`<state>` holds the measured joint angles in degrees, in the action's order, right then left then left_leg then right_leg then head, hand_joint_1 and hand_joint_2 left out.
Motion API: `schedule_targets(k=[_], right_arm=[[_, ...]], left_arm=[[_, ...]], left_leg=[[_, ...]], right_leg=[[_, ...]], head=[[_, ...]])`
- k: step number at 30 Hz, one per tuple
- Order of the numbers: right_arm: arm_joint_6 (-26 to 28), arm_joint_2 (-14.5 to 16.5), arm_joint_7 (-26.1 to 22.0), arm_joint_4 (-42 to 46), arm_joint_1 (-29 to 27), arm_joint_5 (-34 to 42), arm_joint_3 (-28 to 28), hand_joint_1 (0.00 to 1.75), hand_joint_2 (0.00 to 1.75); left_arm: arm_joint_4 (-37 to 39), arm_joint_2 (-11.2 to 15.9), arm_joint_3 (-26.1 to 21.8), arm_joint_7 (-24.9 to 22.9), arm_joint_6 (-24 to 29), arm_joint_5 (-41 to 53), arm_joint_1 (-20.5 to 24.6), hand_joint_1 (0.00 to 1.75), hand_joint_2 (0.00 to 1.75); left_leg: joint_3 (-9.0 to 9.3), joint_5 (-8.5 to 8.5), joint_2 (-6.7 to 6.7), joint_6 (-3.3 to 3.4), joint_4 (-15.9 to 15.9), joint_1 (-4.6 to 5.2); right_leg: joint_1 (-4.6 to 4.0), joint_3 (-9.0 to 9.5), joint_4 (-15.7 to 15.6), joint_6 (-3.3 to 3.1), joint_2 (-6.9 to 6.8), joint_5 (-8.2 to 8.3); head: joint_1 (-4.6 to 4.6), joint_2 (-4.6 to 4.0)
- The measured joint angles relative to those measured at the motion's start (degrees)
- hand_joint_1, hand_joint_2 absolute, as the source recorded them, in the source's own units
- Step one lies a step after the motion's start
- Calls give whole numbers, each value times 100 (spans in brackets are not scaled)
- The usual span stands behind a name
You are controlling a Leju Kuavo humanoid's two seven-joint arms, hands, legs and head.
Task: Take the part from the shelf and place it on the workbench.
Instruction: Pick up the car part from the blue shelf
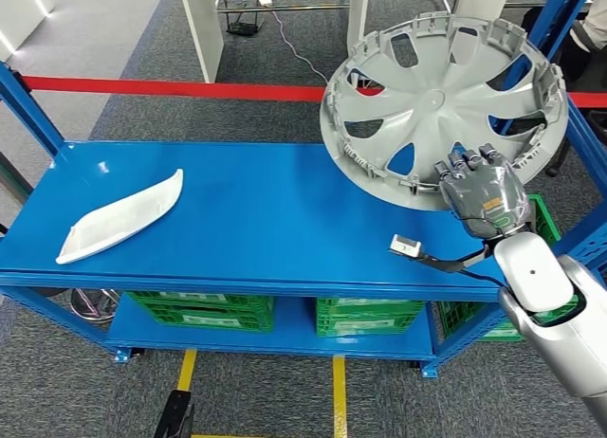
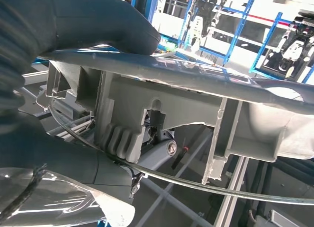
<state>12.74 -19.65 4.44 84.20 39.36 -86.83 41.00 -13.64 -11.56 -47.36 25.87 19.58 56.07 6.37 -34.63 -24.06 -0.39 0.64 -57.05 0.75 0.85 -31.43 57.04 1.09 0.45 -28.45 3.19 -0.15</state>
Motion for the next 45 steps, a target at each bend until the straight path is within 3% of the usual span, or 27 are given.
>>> schedule_targets(k=[5,9,12,14,16,17,18,19,22,24,27,29,32,33,34,35,37,39,42,43,45], right_arm=[[1,0,4,-2,1,-9,1,175,175],[2,0,25,-3,3,-26,2,175,175],[6,-2,54,-4,4,-31,2,175,175],[9,-8,69,-7,13,-35,2,175,175],[11,-13,78,-14,16,-39,2,175,175],[10,-15,81,-20,9,-41,2,175,175],[10,-16,84,-26,-2,-41,2,175,175],[10,-17,84,-31,-10,-42,2,175,175],[11,-17,85,-36,-4,-49,3,175,175],[14,-17,86,-37,9,-61,4,175,175],[14,-17,87,-43,9,-69,7,175,175],[14,-17,87,-48,17,-71,10,175,175],[13,-17,92,-57,20,-79,14,175,175],[13,-17,91,-59,17,-83,20,175,175],[13,-17,88,-60,12,-89,27,175,175],[14,-17,85,-60,7,-92,35,175,175],[15,-17,81,-59,-5,-101,46,175,175],[15,-16,79,-59,-8,-111,50,175,175],[18,-15,73,-60,-14,-122,75,175,175],[28,-15,60,-60,-18,-120,85,175,175],[75,-15,1,-58,-21,-73,98,175,175]], left_arm=[[0,11,-5,-31,56,-80,9,0,0],[0,20,-16,-50,78,-138,18,0,0],[0,15,-17,-54,117,-149,28,0,0],[0,3,-17,-53,149,-148,45,0,0],[0,-9,-17,-53,160,-147,57,0,0],[0,-13,-17,-52,160,-147,57,0,0],[0,-16,-17,-52,160,-147,57,0,0],[0,-18,-17,-52,160,-148,57,0,0],[0,-22,-18,-50,158,-150,66,0,0],[1,-20,-19,-45,158,-151,71,0,0],[2,-14,-21,-41,164,-153,64,0,0],[2,-8,-24,-40,166,-154,62,0,0],[2,-8,-24,-39,166,-154,62,0,0],[2,-8,-24,-39,166,-154,64,0,0],[2,-7,-24,-39,166,-154,67,0,0],[2,-8,-24,-39,166,-154,69,0,0],[2,-8,-24,-39,166,-154,77,0,0],[2,-8,-24,-37,167,-153,85,0,0],[2,-11,-24,-34,168,-153,88,0,0],[2,-13,-24,-33,168,-153,94,0,0],[2,-24,-24,-30,168,-154,111,0,0]], left_leg=[[-7,-10,-1,14,-20,9],[-22,-37,-3,59,-57,26],[7,24,12,127,16,7],[33,88,32,181,107,-23],[15,104,38,196,115,-23],[2,105,38,195,108,-25],[-12,106,38,193,94,-32],[-27,104,38,186,71,-43],[-102,71,32,99,-63,-82],[-175,74,20,12,-154,-66],[-271,103,14,-79,-209,-59],[-392,-164,18,-136,-464,-75],[-663,-861,22,-191,-1487,-98],[-679,-954,22,-187,-1708,-99],[-608,-941,22,-170,-1732,-97],[-442,-844,21,-140,-1555,-91],[71,-619,16,-39,-805,-64],[411,-536,9,28,-229,-20],[427,-438,15,72,-58,13],[407,-374,26,100,-12,5],[325,-232,47,158,63,-20]], right_leg=[[11,0,-4,9,0,3],[26,2,-5,39,-1,2],[27,-14,13,96,0,-34],[23,-169,336,120,-5,-279],[32,-498,1073,147,-11,-647],[40,-650,1408,168,-12,-755],[51,-732,1586,191,-14,-761],[66,-706,1533,213,-18,-649],[114,-199,550,299,-58,-159],[111,-35,231,265,-57,-106],[107,-137,260,84,-41,-57],[114,-223,263,-20,-51,15],[88,-361,263,-108,-57,122],[74,-410,265,-114,-54,159],[60,-457,267,-115,-51,196],[45,-498,268,-110,-47,230],[19,-558,265,-87,-47,295],[24,-589,247,-27,-56,370],[61,-614,193,94,-61,482],[61,-654,218,119,-59,433],[53,-811,568,147,-52,66]], head=[[1,0],[1,0],[-1,0],[-11,0],[-19,0],[-20,0],[-19,0],[-19,0],[-31,0],[-45,0],[-44,0],[-28,0],[-9,0],[-6,0],[-3,0],[0,0],[-1,0],[-4,0],[-1,0],[-5,0],[-20,0]])
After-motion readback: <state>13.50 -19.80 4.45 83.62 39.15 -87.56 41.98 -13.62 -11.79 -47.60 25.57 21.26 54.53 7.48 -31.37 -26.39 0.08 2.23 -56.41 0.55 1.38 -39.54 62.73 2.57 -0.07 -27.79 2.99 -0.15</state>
